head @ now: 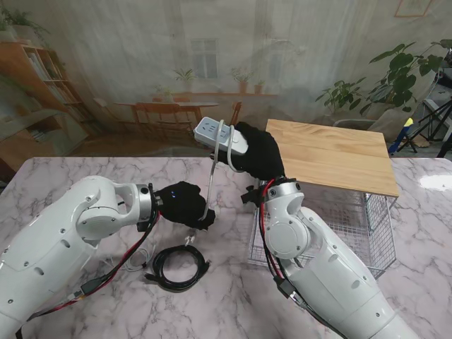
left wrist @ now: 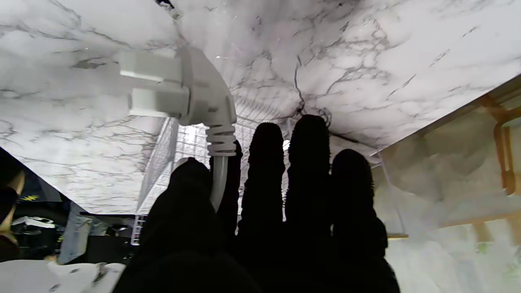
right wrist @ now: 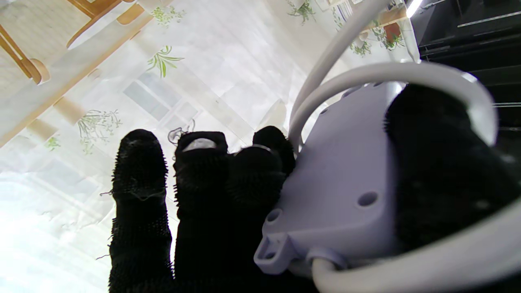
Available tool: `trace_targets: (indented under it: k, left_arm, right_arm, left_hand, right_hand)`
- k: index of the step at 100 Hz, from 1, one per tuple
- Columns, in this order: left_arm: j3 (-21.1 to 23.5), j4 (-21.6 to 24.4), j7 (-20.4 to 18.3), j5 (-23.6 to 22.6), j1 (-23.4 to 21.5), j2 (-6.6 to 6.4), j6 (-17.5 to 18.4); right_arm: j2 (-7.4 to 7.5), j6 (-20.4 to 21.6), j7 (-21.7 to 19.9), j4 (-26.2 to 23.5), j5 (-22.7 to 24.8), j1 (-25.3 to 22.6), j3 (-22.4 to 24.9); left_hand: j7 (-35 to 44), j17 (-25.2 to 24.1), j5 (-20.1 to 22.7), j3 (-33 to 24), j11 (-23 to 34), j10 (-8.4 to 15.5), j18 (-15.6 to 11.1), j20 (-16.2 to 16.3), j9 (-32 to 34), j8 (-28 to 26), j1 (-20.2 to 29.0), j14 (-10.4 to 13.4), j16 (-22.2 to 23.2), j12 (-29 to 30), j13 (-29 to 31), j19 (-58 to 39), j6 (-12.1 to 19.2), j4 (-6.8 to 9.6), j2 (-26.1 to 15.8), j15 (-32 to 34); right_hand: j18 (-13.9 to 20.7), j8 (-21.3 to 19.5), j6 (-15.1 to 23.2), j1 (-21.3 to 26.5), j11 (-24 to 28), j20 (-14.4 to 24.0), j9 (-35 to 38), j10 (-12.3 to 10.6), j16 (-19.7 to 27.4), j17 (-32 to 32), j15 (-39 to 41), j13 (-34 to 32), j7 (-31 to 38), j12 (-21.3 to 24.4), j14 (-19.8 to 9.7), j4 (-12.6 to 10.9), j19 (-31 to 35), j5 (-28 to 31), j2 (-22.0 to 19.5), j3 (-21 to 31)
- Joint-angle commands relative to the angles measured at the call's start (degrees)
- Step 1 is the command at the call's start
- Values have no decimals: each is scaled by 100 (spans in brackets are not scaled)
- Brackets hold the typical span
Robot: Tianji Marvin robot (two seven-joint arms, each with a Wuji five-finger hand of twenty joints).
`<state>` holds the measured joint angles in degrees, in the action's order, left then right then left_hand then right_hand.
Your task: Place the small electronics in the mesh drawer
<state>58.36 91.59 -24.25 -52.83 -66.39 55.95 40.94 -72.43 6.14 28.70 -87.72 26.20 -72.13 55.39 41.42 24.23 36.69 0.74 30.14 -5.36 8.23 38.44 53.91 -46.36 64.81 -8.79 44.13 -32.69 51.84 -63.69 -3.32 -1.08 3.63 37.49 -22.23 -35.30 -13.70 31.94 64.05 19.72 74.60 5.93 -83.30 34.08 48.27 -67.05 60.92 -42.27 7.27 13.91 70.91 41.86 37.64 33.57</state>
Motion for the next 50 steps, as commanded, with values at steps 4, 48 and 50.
trace_targets:
  k: [4, 48, 50]
  left_arm:
    - [25, 199, 41, -114, -98, -24, 145]
    - [759, 1235, 602, -735, -723, 74, 398]
    - [804, 1288, 643, -794, -750, 79, 421]
  right_arm:
    - [-31, -106, 39, 81, 37, 101, -1]
    - [-24, -288, 33, 388, 190, 242, -105]
    - [-24, -294, 29, 399, 196, 247, -114]
  left_hand:
    - [74, 66, 131, -21, 202, -122, 46, 208, 249, -158, 250, -40, 156, -141, 201, -339, -21, 15, -31, 261]
    - [23, 237, 294, -65, 685, -132, 48, 416, 393, -512, 227, 3, 521, -586, 358, -840, -199, 38, 44, 921]
    - [22, 248, 299, -64, 692, -128, 47, 420, 397, -519, 221, 6, 528, -593, 369, -854, -195, 38, 48, 940]
  right_hand:
    - [24, -56, 2099, 1228, 389, -5, 320, -495, -125, -11, 543, -90, 678, 13, -447, -91, 25, 31, -1403, 1466]
    - [-18, -32, 2061, 1246, 398, -18, 323, -465, -119, -26, 549, -107, 692, 24, -406, -92, 50, 34, -1395, 1479]
    - [-23, -29, 2045, 1249, 399, -19, 324, -465, -117, -26, 547, -109, 691, 25, -405, -92, 53, 34, -1392, 1480]
